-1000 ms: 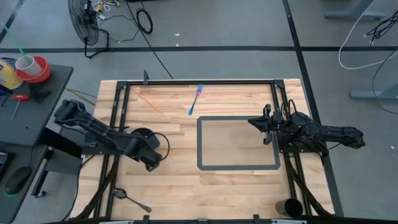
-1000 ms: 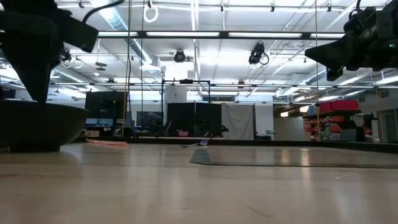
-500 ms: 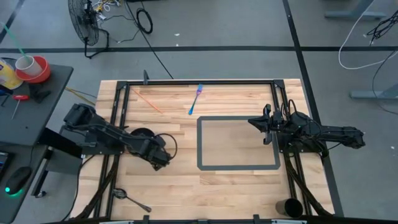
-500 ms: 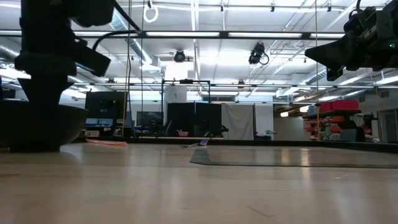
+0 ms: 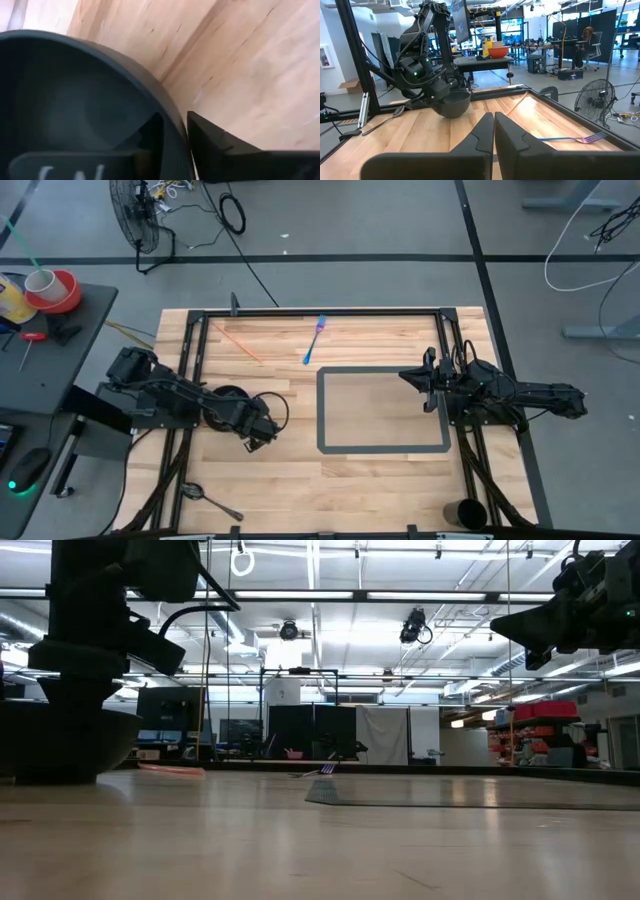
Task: Pick & Place Utensil
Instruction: Put the black bowl on the center of the mat
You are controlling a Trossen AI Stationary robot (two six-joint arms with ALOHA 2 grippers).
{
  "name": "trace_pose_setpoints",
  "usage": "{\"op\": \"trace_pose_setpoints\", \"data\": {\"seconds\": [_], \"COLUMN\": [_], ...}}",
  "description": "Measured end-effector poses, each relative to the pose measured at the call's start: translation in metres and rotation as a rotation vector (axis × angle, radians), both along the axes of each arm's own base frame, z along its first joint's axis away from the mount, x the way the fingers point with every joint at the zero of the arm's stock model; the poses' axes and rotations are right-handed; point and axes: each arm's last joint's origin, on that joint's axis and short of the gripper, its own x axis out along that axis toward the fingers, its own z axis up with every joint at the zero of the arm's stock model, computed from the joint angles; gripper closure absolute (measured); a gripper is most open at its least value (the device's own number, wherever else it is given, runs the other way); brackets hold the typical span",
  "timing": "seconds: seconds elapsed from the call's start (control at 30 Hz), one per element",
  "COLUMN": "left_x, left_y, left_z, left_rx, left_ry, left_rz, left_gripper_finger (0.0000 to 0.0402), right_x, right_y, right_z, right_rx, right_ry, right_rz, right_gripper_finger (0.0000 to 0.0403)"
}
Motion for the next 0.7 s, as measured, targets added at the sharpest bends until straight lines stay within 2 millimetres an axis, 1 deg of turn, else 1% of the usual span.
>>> {"op": "trace_pose_setpoints", "data": {"seconds": [0.23,0.37,0.47,0.6,0.7], "left_x": [0.002,0.01,0.016,0.031,0.05], "left_y": [0.0,-0.003,-0.005,-0.005,0.002], "left_z": [0.005,0.017,0.027,0.047,0.063], "left_rx": [-0.023,-0.041,-0.046,-0.035,-0.016], "left_ry": [-0.009,-0.045,-0.067,-0.145,-0.204], "left_rz": [-0.001,-0.028,-0.047,-0.112,-0.172], "left_gripper_finger": [0.0366,0.039,0.0393,0.0388,0.0392], "right_x": [0.0,0.0,0.0,0.0,0.0], "right_y": [0.0,0.0,0.0,0.0,0.0], "right_z": [0.0,0.0,0.0,0.0,0.0], "right_rx": [0.0,0.0,0.0,0.0,0.0], "right_ry": [0.0,0.0,0.0,0.0,0.0], "right_rz": [0.0,0.0,0.0,0.0,0.0], "right_gripper_finger": [0.0385,0.0385,0.0385,0.0385,0.0385]}}
